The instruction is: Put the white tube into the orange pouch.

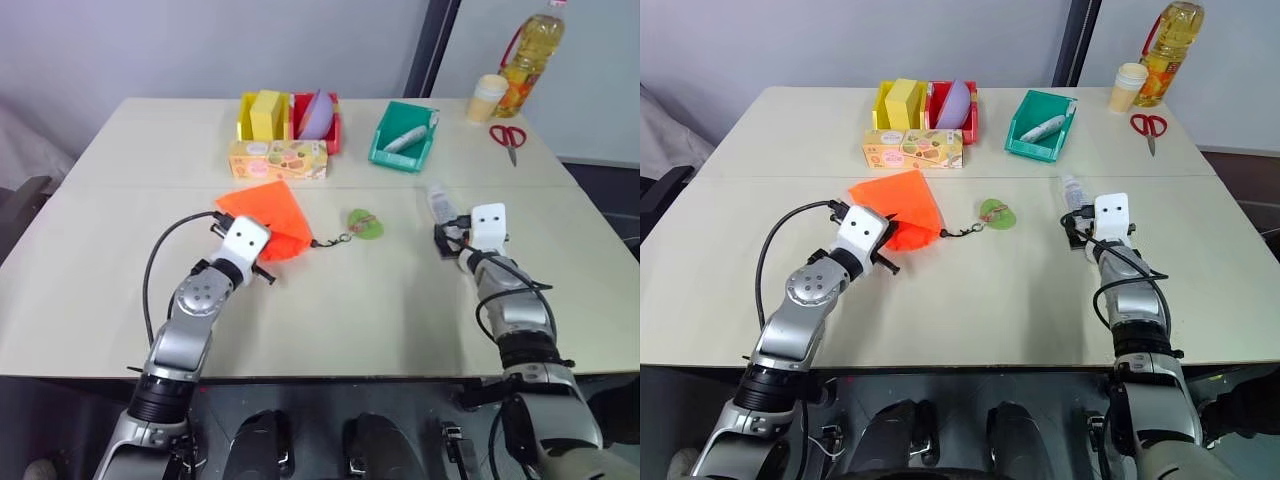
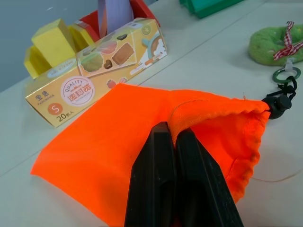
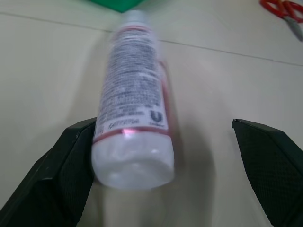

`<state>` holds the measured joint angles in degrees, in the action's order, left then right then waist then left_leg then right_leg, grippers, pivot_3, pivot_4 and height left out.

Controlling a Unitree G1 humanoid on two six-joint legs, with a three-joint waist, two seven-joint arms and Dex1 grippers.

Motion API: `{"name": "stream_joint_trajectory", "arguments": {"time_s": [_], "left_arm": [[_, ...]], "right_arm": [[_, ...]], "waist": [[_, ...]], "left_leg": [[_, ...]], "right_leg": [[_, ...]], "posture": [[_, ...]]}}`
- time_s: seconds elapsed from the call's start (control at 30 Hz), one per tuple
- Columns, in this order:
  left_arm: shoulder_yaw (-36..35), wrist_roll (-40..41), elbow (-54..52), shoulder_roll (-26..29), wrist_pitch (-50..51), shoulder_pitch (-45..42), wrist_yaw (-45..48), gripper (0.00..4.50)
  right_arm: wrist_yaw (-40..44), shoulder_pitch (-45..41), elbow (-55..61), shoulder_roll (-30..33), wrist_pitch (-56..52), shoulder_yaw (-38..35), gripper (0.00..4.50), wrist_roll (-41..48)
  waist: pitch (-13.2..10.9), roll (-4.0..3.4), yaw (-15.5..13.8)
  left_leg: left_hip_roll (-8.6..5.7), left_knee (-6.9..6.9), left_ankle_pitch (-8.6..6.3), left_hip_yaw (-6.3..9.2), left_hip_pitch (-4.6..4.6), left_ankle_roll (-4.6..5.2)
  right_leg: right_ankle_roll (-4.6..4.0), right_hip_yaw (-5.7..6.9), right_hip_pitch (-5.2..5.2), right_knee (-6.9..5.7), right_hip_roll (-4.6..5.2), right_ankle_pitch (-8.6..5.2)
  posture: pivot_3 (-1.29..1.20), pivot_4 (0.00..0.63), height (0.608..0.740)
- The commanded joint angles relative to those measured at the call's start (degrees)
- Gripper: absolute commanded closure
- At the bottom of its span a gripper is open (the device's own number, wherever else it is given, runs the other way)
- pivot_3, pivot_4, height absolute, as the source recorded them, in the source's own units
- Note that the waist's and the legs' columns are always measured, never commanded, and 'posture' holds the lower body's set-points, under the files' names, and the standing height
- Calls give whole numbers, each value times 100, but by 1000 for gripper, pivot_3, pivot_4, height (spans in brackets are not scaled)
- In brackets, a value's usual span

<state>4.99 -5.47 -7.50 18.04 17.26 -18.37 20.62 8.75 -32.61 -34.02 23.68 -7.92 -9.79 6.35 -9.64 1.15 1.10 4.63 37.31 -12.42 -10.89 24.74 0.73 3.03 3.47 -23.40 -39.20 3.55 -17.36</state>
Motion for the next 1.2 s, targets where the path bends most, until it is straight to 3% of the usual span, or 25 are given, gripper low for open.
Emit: {"name": "stream_joint_trajectory", "arguments": {"time_s": [0.03,0.17,0.43,0.73,0.9,1.2], "left_arm": [[-64,81,-238,22,-25,-95,19,4500],[-80,93,-238,21,-20,-91,36,4500],[-158,275,-181,-26,57,-150,35,4500],[-327,876,-145,-159,365,-373,237,4500],[-316,975,-172,-165,466,-424,239,4500],[-253,987,-243,-147,537,-423,276,4500]], "right_arm": [[28,-105,29,70,198,-117,913,3],[207,0,227,41,217,-73,2866,52],[764,447,1264,66,170,5,2866,195],[3044,2255,5075,676,-1276,619,2866,1844],[3004,2415,5693,662,-1780,1020,2866,1886],[2659,2013,5547,224,-2062,1848,2866,1305]], "waist": [[0,0,3],[0,0,5],[0,-1,2],[0,-1,-15],[0,1,-12],[0,1,-28]], "left_leg": [[0,0,0,0,0,0],[0,-2,1,0,-1,-1],[0,-5,1,0,-1,-2],[0,-13,0,6,-7,-3],[0,-13,-20,9,-10,31],[0,-13,-20,11,-10,32]], "right_leg": [[0,0,0,0,0,0],[0,0,-1,0,0,0],[0,-1,-2,0,1,0],[5,-2,4,2,1,-4],[2,-2,5,3,2,-4],[-1,-2,3,3,2,-4]], "posture": [[0,150,727],[0,150,727],[0,150,727],[0,150,727],[0,150,727],[0,150,727]]}}
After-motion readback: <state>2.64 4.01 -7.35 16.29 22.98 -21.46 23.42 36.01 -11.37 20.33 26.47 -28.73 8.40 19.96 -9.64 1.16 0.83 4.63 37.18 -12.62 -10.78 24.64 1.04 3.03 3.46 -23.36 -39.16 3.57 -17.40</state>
